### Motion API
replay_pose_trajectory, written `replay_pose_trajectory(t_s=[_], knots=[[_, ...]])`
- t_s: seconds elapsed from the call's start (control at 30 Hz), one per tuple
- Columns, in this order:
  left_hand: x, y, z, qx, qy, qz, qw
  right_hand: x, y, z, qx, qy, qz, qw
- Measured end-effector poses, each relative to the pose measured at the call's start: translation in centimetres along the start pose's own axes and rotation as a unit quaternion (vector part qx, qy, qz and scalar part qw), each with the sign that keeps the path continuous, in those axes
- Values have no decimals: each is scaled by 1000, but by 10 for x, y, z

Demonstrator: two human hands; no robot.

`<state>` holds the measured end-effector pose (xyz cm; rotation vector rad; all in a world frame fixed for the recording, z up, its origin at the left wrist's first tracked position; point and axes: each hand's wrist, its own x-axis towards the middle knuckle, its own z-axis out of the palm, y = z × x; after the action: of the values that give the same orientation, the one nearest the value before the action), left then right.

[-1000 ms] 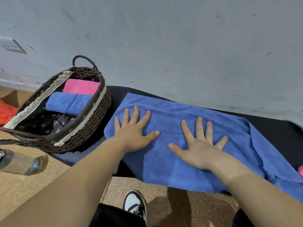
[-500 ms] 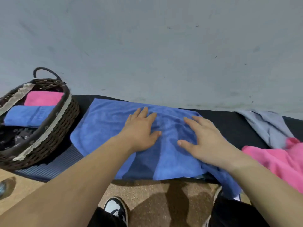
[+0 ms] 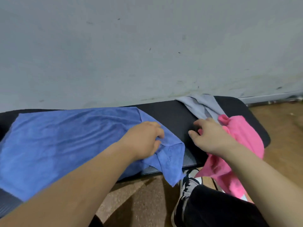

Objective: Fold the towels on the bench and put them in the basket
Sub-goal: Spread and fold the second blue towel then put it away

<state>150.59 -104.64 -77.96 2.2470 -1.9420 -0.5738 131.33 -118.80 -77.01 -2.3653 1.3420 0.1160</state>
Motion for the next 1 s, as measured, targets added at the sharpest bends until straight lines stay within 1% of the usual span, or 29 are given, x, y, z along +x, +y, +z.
replay_pose_trajectory(t_s=[0.07,0.13,0.2,0.23,0.3,0.33,0.4,0.43,0.47,0.5,0.53,0.57,0.6,0.67,0.73,0.77,0.83,0.87,0.9,0.93,1.0], knots=[[3,5,-1,18,9,-11,1000,-3,5,0,15,7,-14,1000],[4,10,-1,16,34,-24,999,-10,-1,-1,61,4,-53,997],[3,12,-5,-38,78,-34,996,-17,-11,1,94,-18,-84,992],[3,13,-9,-80,113,-39,990,-20,-16,3,90,-36,-93,991],[3,14,-20,-162,189,-55,967,-26,-24,6,66,-76,-84,991],[3,16,-26,-197,222,-67,953,-28,-24,8,72,-93,-75,990],[7,20,-36,-248,274,-84,925,-30,-25,11,123,-122,-77,982],[10,22,-41,-256,293,-87,917,-30,-26,11,177,-132,-74,973],[13,23,-47,-251,308,-88,914,-30,-27,10,256,-145,-59,954],[18,24,-53,-237,320,-90,913,-30,-28,9,351,-166,-36,921],[25,23,-59,-224,327,-94,913,-29,-30,8,439,-185,-6,879],[34,21,-65,-222,331,-97,912,-26,-30,9,504,-193,26,841],[45,18,-72,-235,333,-99,908,-24,-30,9,541,-189,53,818],[68,15,-83,-273,325,-103,900,-20,-28,9,564,-164,90,804],[90,15,-85,-258,307,-98,911,-15,-24,5,584,-118,112,795],[98,16,-83,-242,290,-95,921,-14,-22,2,566,-86,110,812],[104,19,-74,-221,230,-99,943,-12,-13,-4,439,-2,81,895],[102,20,-67,-203,202,-99,953,-11,-7,-6,363,11,62,930],[98,19,-62,-182,186,-98,961,-11,-3,-6,284,-5,48,958],[92,18,-56,-164,178,-97,965,-12,-1,-8,212,-34,38,976],[74,12,-44,-138,163,-97,972,-15,0,-10,96,-73,25,992]])
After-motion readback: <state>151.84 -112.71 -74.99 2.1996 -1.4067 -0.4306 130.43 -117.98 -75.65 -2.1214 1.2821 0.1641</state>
